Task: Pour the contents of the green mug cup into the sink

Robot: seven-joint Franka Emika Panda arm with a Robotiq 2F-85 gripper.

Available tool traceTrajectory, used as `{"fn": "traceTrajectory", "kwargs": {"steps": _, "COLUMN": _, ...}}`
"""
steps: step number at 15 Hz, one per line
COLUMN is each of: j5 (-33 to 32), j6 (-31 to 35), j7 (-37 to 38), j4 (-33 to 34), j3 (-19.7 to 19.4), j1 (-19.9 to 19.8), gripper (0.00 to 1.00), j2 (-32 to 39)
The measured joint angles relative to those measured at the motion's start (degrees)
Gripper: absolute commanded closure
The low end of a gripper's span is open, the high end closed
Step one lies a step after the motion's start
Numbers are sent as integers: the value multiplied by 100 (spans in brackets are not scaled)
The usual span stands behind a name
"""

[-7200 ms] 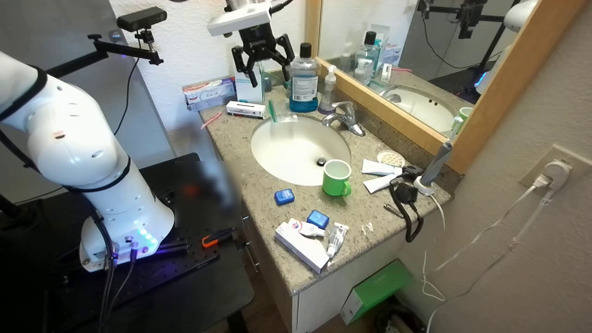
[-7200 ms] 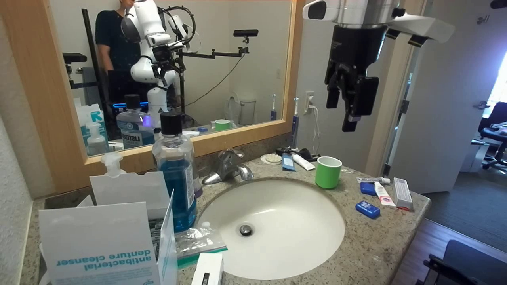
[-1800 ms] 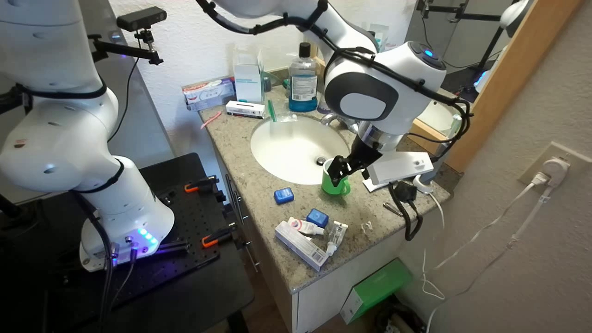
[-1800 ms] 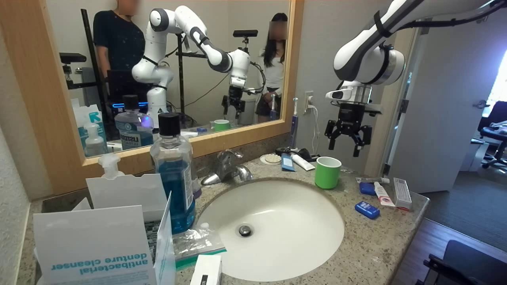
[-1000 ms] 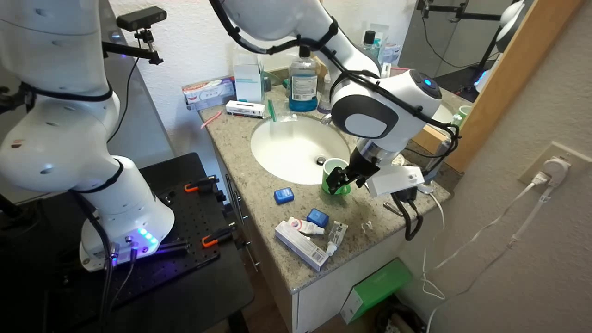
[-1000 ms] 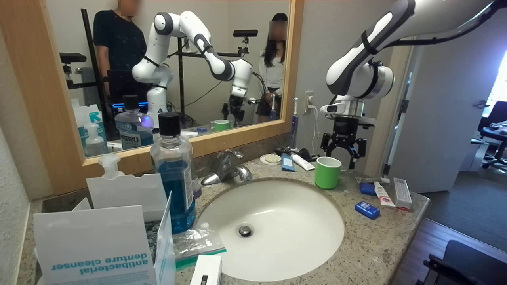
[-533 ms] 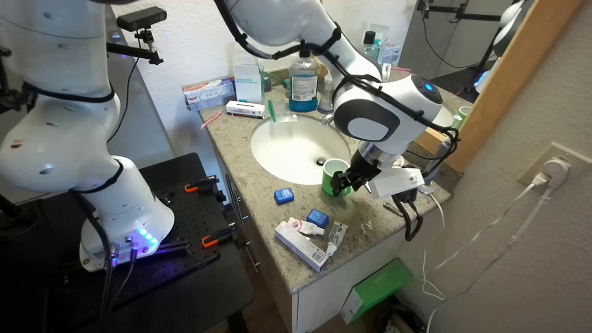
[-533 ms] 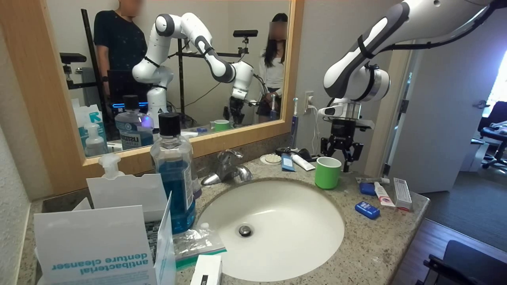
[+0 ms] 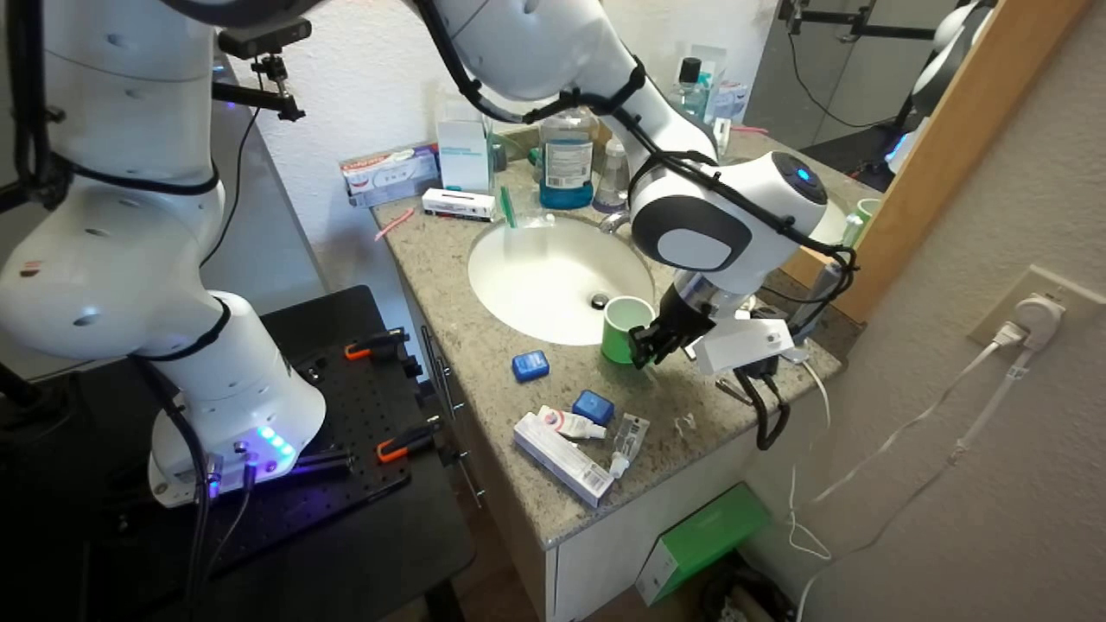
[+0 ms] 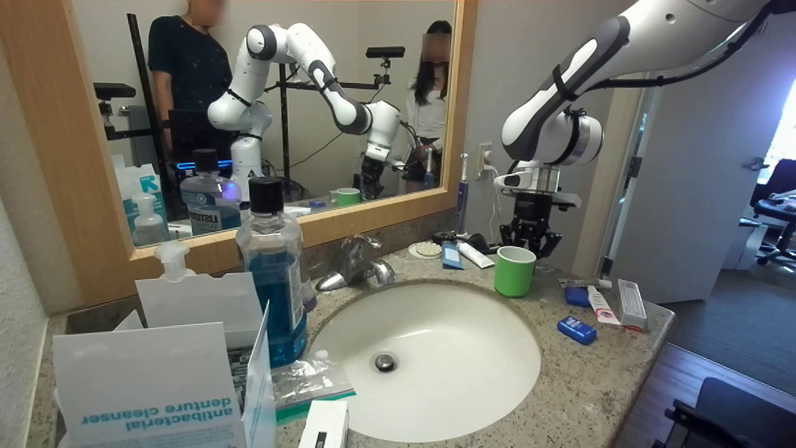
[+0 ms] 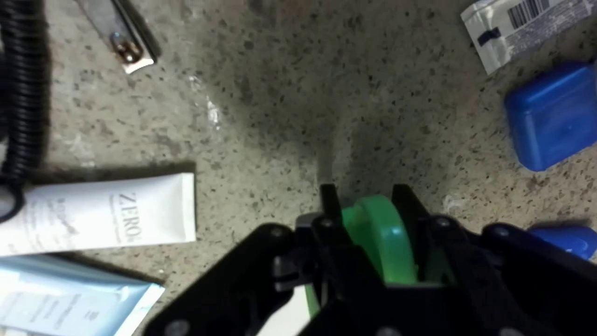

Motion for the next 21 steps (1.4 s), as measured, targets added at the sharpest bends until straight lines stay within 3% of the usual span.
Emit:
{"fn": "traceTrajectory", "kwargs": {"steps": 12, "j5": -28, "j6": 4, "j7": 1, "j4": 56, "j3": 105, "j1": -9, "gripper": 91, "j2": -11}}
{"fn": "traceTrajectory", "kwargs": {"steps": 21, "j5": -283, "j6": 304, "j7": 256, "j4": -157, "j3": 154, "j1": 355, "gripper": 91, "j2": -582}}
